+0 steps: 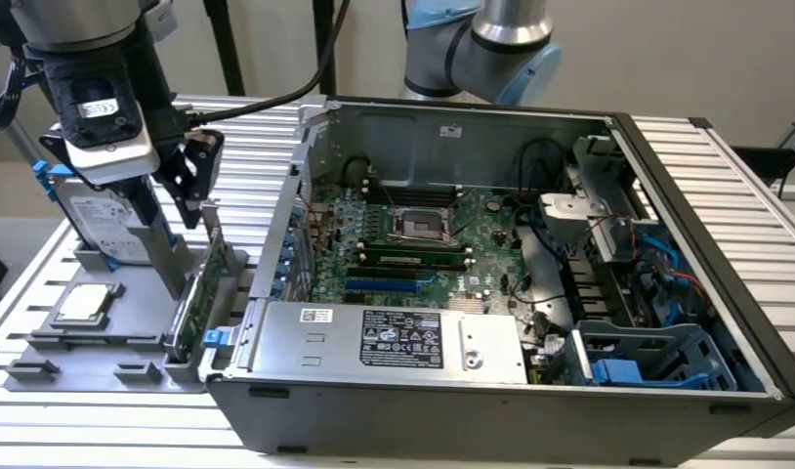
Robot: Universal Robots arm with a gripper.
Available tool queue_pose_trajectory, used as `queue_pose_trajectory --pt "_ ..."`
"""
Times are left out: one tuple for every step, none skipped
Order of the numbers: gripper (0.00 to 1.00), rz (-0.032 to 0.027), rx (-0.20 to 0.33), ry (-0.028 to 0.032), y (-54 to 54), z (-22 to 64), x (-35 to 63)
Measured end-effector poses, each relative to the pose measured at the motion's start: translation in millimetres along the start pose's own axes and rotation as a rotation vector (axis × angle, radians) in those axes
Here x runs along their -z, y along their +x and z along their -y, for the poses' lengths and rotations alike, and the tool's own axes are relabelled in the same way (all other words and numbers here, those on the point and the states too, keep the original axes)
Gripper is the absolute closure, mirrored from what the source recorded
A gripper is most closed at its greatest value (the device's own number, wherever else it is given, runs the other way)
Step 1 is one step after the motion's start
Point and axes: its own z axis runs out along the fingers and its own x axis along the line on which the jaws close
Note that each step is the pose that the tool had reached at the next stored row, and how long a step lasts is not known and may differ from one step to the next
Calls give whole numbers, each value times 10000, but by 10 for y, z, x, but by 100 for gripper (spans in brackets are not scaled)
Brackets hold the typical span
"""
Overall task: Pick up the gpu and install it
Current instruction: 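Pick up the gpu and move the gpu toward the slot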
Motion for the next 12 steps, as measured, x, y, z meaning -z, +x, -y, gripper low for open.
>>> queue_pose_trajectory --pt "52 0 0 2 0 1 -18" --pt "52 2 1 1 1 2 -38" --pt "52 0 1 3 1 2 -55" --pt "52 0 0 3 1 3 -73" --pt "52 1 0 3 1 3 -91" --pt "52 0 0 3 2 4 -109" --pt "52 0 1 3 2 6 -128" --pt "52 1 1 3 2 8 -146" --pt "52 1 1 3 3 10 -164" --pt "52 0 0 3 4 12 -182" --pt "52 0 0 3 4 15 -199" --pt "52 0 1 3 4 19 -217"
